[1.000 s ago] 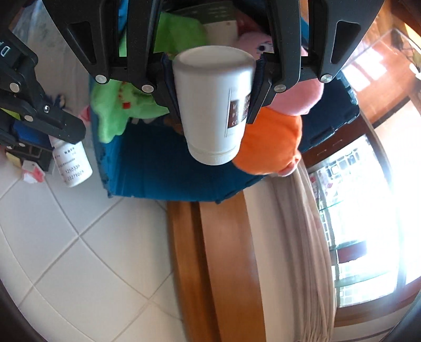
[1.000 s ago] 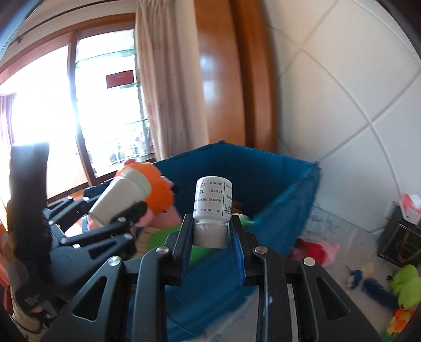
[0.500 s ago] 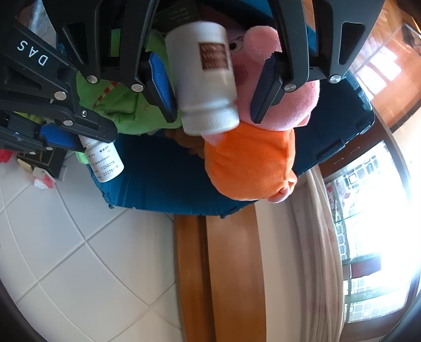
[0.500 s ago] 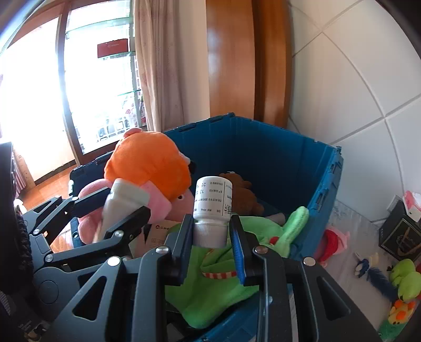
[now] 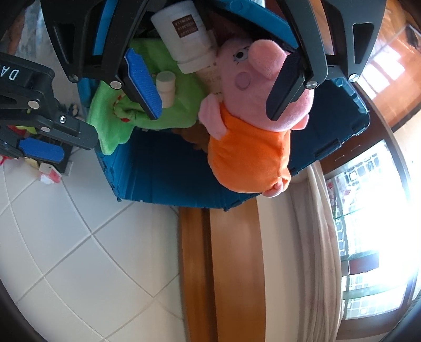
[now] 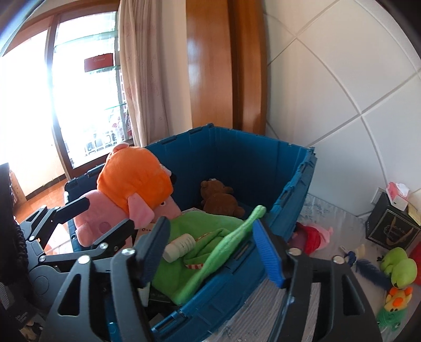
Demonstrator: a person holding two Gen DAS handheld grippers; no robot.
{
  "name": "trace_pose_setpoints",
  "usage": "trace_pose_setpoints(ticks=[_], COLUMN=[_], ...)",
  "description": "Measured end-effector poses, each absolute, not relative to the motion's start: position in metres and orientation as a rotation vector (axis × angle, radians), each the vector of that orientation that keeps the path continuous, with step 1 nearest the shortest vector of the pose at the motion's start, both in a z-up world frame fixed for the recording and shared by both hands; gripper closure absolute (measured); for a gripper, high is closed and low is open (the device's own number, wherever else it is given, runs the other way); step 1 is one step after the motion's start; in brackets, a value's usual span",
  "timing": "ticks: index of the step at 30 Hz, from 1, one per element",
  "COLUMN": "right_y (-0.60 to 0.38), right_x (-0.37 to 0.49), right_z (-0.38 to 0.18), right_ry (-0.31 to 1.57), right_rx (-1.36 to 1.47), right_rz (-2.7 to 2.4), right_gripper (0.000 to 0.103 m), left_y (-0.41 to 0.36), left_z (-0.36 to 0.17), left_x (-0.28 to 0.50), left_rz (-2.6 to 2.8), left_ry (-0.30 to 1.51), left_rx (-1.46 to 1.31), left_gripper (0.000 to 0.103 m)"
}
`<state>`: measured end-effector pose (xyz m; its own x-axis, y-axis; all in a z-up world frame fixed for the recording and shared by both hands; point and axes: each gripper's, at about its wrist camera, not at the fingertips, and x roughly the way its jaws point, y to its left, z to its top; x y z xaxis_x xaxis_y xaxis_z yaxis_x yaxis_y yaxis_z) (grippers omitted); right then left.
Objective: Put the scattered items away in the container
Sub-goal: 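Withdraw both tools from the crate toward the remaining toys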
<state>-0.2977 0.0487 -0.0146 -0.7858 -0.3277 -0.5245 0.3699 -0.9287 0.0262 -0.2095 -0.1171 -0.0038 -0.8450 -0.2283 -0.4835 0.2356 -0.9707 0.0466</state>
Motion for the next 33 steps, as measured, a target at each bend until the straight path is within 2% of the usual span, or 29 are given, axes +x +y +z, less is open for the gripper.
trace_pose_setpoints(ticks=[2, 5, 10, 18, 24, 33], right_y=[0.062, 0.085, 0.143, 0.273, 0.370, 0.487], right_x=[-0.292, -0.281, -0.261, -0.229, -0.211, -0.193], right_z=[-0.011, -0.003, 0.007, -0.006, -0.035, -0.076], right_ry=[0.075, 0.023, -0.021, -0.087, -0.143, -0.359], right_rx=[0.744, 0.712, 0.678, 0.739, 0.858, 1.061], right_rz=[-2.690, -2.745, -2.829, -2.956, -3.029, -3.184], right_gripper=[0.011, 0.000, 0.000, 0.000, 0.000, 0.000], left_y=[-0.109, -0.093, -0.051, 0.064, 0.147, 0.237], left_z=[0.000, 0.007, 0.018, 0.019, -0.014, -0.054], left_x=[-0.204, -0.198, -0.190, -0.189, -0.205, -0.245], left_rz=[-2.816, -2.844, -2.893, -2.988, -3.017, -3.078], left_ry=[0.017, 0.016, 0.032, 0.003, -0.027, -0.155], left_rx=[0.714, 0.685, 0.633, 0.643, 0.785, 0.962], left_gripper=[0.016, 0.013, 0.002, 0.001, 0.001, 0.001])
